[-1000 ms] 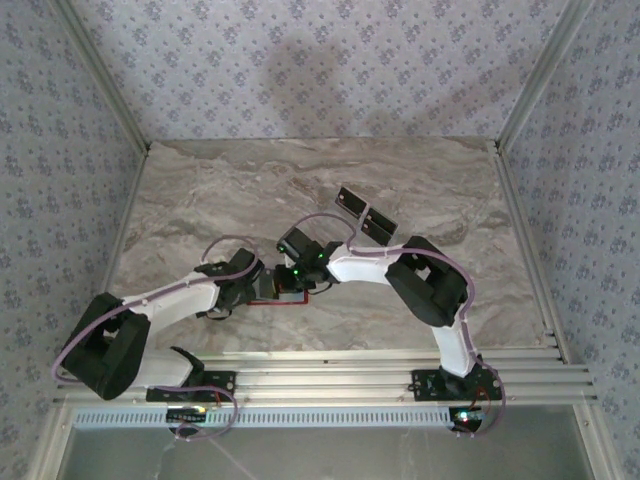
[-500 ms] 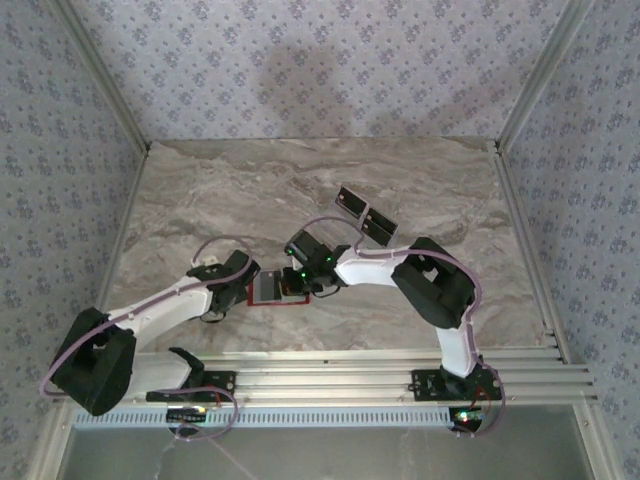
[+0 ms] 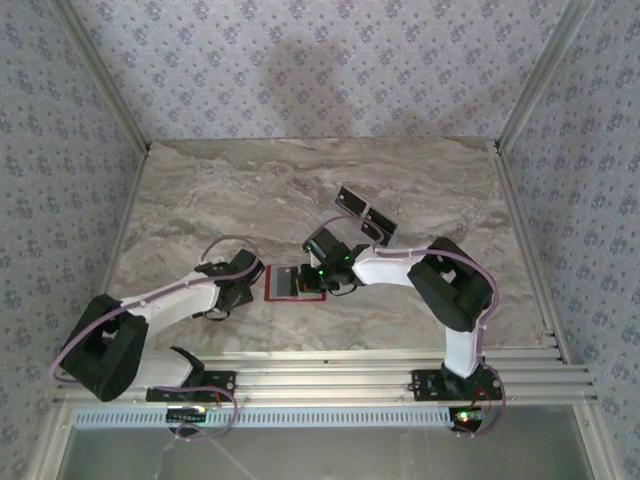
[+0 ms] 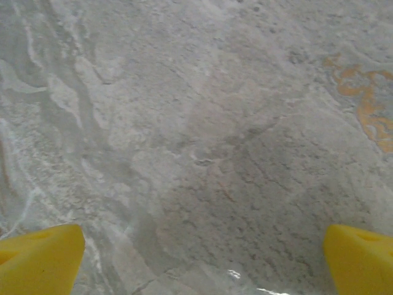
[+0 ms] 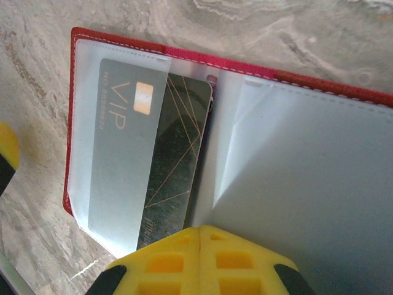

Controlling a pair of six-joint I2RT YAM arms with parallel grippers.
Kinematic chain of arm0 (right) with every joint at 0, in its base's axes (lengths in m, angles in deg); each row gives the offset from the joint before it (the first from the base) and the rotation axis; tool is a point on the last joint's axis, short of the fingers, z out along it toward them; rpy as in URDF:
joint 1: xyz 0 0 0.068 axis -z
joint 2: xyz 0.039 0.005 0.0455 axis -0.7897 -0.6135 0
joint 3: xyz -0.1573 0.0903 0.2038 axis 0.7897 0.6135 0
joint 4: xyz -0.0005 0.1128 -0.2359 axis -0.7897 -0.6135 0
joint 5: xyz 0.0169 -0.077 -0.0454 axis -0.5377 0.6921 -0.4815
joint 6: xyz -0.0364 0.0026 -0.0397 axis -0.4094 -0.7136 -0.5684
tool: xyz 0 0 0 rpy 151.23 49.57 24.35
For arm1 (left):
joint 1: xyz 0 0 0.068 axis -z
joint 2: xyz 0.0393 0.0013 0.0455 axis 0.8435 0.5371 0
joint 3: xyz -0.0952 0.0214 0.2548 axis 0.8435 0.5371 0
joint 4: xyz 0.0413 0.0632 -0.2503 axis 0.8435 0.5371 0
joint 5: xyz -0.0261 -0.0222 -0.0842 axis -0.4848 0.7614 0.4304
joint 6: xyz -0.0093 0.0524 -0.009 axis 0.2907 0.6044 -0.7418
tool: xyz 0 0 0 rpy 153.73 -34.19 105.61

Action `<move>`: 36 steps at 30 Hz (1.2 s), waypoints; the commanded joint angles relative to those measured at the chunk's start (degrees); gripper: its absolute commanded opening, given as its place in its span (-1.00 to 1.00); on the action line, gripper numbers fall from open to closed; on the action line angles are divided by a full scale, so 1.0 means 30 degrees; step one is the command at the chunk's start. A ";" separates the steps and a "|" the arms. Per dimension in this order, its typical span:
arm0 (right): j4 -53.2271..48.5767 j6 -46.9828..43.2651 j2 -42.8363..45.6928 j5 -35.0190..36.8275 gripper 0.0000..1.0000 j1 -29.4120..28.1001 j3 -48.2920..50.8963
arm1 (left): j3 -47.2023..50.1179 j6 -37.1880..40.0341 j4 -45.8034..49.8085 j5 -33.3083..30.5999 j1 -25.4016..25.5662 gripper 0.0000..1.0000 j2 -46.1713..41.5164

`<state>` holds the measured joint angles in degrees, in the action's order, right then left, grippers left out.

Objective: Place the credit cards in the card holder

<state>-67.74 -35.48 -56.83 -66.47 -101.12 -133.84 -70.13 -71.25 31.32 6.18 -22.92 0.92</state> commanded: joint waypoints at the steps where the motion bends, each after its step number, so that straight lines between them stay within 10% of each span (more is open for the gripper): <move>1: -0.2147 -0.0845 -0.0006 0.0676 -0.92 -0.0047 -0.0446 | -0.0629 0.0506 -0.0638 0.0468 0.0197 0.99 0.0737; 36: -0.2099 -0.0217 -0.1281 -0.0275 -0.92 -0.0932 -0.3410 | -0.1155 0.0582 -0.2349 0.1947 0.1833 0.99 0.2299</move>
<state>-73.84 -36.88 -60.59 -66.49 -103.46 -142.17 -72.75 -70.02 31.41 3.34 -19.45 6.32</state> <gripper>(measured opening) 0.066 0.995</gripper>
